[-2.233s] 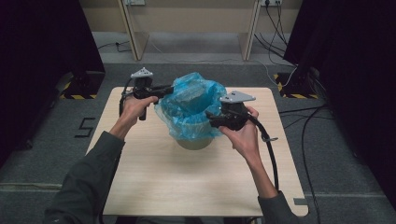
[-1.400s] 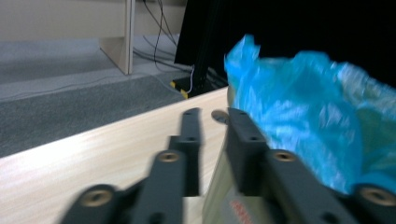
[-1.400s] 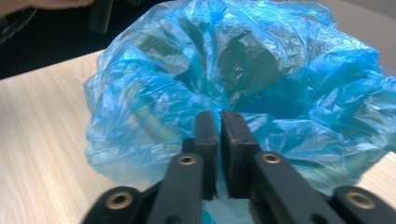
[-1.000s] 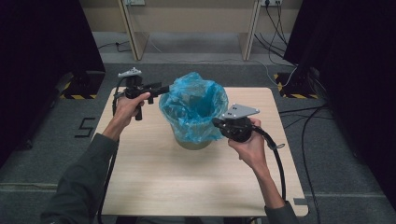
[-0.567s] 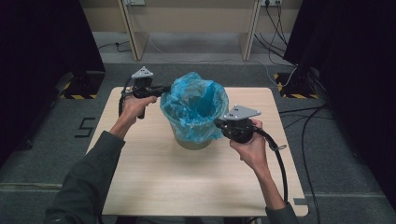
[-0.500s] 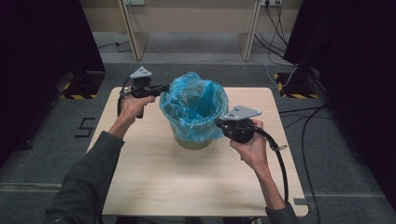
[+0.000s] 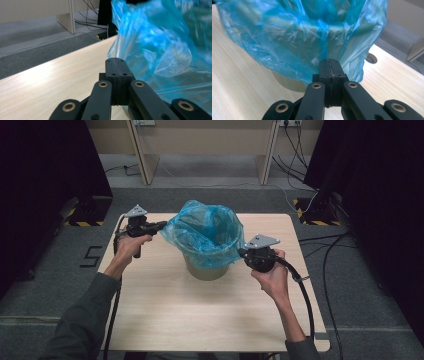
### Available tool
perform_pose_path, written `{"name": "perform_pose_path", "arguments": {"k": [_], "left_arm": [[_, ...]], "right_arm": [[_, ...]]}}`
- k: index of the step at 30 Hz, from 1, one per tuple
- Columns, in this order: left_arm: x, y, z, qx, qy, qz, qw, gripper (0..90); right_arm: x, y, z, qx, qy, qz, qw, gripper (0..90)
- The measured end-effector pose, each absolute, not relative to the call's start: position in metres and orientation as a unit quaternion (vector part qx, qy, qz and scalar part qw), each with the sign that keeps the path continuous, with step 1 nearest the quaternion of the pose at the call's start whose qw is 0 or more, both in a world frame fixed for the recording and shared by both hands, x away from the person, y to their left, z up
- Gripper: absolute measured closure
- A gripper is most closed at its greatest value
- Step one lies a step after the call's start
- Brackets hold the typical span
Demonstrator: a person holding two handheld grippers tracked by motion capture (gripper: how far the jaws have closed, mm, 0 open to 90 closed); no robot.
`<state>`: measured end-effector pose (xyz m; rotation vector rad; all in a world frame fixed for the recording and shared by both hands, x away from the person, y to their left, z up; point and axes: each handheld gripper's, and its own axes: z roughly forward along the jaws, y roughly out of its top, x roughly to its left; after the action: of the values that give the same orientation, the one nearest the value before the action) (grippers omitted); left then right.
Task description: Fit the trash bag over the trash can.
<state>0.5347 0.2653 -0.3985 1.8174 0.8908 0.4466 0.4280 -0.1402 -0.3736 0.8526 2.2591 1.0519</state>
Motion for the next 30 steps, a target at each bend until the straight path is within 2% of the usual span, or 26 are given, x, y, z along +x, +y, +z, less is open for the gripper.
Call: {"name": "perform_pose_path", "arguments": {"k": [9,10,11,14,16,20,24,26,29,30], "left_arm": [[0.516,0.269,-0.417,0.757,0.359,0.172,0.519,88.2],[0.513,0.269,-0.416,0.757,0.354,0.169,0.522,87.2],[0.512,0.269,-0.415,0.754,0.353,0.167,0.528,82.4],[0.51,0.274,-0.407,0.732,0.365,0.163,0.551,64.6],[0.509,0.278,-0.4,0.72,0.372,0.17,0.561,56.9],[0.506,0.278,-0.39,0.715,0.365,0.16,0.575,50.2],[0.504,0.271,-0.387,0.717,0.356,0.158,0.578,45.1],[0.505,0.266,-0.389,0.722,0.352,0.153,0.575,43.5],[0.505,0.262,-0.391,0.726,0.348,0.151,0.573,43.2],[0.505,0.262,-0.39,0.727,0.347,0.153,0.572,44.0]], "right_arm": [[0.445,-0.146,-0.395,0.327,0.842,0.353,0.245,89.4],[0.445,-0.147,-0.395,0.326,0.842,0.354,0.245,86.9],[0.445,-0.148,-0.395,0.331,0.839,0.357,0.241,78.5],[0.438,-0.15,-0.383,0.348,0.814,0.401,0.236,62.3],[0.43,-0.15,-0.372,0.356,0.797,0.424,0.241,55.4],[0.419,-0.146,-0.361,0.357,0.787,0.441,0.242,44.7],[0.42,-0.136,-0.37,0.369,0.796,0.409,0.252,36.2],[0.427,-0.134,-0.38,0.379,0.801,0.384,0.258,40.0],[0.435,-0.135,-0.389,0.379,0.805,0.379,0.253,57.6],[0.44,-0.137,-0.391,0.373,0.808,0.382,0.248,66.0]]}}
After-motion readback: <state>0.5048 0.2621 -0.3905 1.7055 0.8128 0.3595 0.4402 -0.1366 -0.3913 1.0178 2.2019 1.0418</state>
